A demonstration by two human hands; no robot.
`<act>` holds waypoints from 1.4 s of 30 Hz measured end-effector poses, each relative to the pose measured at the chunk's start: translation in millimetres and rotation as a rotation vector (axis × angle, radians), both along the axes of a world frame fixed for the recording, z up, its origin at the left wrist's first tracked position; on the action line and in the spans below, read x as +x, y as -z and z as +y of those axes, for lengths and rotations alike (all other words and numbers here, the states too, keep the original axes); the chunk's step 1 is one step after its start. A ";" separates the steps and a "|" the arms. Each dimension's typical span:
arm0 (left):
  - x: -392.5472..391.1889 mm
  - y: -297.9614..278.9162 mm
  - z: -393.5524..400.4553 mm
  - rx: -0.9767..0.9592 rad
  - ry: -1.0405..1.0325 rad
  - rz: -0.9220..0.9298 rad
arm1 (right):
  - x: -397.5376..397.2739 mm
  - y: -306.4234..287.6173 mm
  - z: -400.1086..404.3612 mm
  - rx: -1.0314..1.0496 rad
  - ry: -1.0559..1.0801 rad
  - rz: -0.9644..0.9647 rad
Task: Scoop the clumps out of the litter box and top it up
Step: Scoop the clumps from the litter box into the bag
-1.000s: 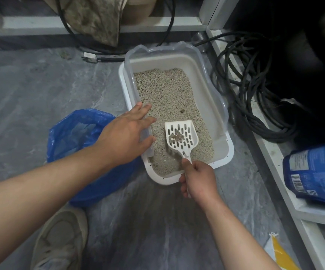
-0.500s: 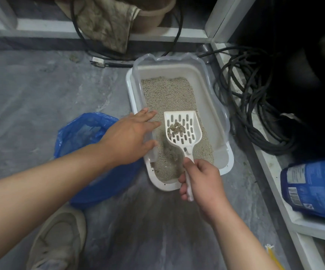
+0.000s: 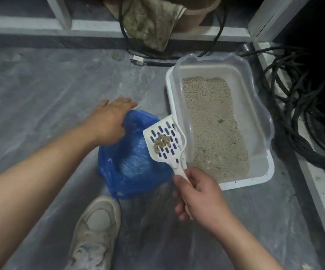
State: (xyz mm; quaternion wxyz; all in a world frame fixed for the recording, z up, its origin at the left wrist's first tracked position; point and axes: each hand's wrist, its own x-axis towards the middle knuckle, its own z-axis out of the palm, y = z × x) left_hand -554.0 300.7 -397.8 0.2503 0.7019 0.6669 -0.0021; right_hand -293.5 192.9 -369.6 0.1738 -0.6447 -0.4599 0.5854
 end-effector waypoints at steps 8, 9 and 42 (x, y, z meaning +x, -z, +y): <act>-21.4 10.7 -1.0 0.077 -0.104 -0.062 | -41.8 48.2 11.8 0.193 -0.290 -0.293; -25.8 10.8 -1.3 0.092 -0.116 -0.062 | -47.6 50.8 14.9 0.211 -0.296 -0.298; -46.1 7.2 -3.2 0.027 -0.222 -0.021 | -77.2 60.1 32.6 0.446 -0.534 -0.619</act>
